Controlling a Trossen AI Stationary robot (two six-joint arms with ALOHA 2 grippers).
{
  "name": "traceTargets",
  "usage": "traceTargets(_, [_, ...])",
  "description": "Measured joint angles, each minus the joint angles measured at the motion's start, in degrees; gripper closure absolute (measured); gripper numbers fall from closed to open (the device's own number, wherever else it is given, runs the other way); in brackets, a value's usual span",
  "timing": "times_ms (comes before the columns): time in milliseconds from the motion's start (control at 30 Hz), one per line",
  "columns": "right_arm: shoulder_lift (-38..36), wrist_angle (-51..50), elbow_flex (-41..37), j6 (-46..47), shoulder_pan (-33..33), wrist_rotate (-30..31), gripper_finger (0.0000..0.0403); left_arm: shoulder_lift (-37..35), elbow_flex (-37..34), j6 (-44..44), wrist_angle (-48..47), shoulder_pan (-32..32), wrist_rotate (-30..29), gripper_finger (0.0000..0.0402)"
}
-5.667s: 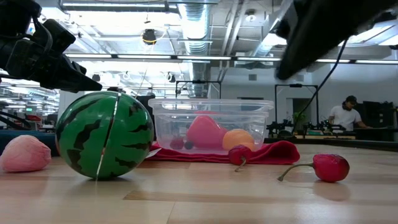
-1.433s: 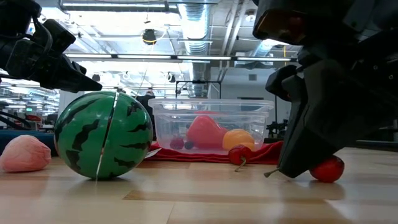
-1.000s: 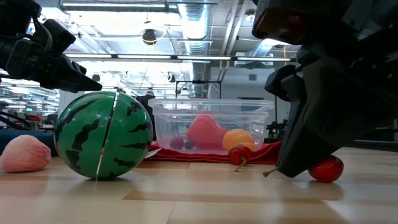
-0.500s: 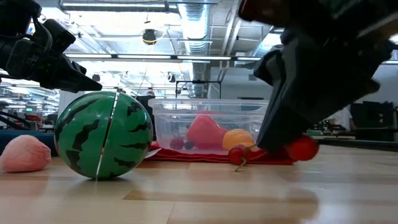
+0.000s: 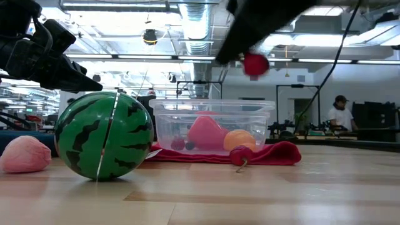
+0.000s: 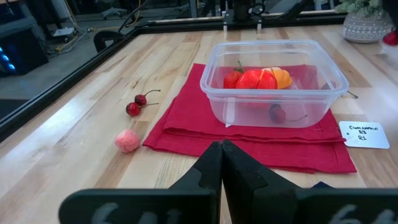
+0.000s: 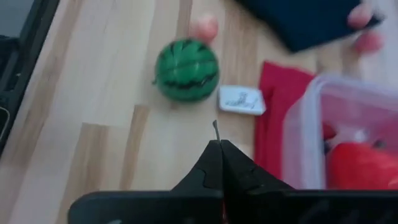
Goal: Pick and placing Produce into tupperware
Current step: Put the cherry in the transparent bin
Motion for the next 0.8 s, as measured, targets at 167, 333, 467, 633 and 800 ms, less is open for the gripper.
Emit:
traceTargets(167, [0.0,-3.5,3.9,-4.1,-2.2,2.2,0.0390,0.0,0.0,0.0,0.0,0.0,0.0,0.0401])
traceTargets(333, [-0.1,-7.2,5.6,-4.5,-6.1,2.3,0.0377,0.0,0.0,0.0,0.0,0.0,0.0,0.0401])
traceTargets(467, [-0.1,-9.0,5.6,-4.5,-8.7,2.1,0.0391,0.0,0.0,0.0,0.0,0.0,0.0,0.0401])
traceTargets(633, [-0.1,-9.5,5.6,-4.3,-11.6,0.3,0.0383,0.0,0.0,0.0,0.0,0.0,0.0,0.0401])
traceTargets(800, [-0.1,-9.6,5.5,-5.2,-14.4,-0.8,0.0372,0.0,0.0,0.0,0.0,0.0,0.0,0.0401])
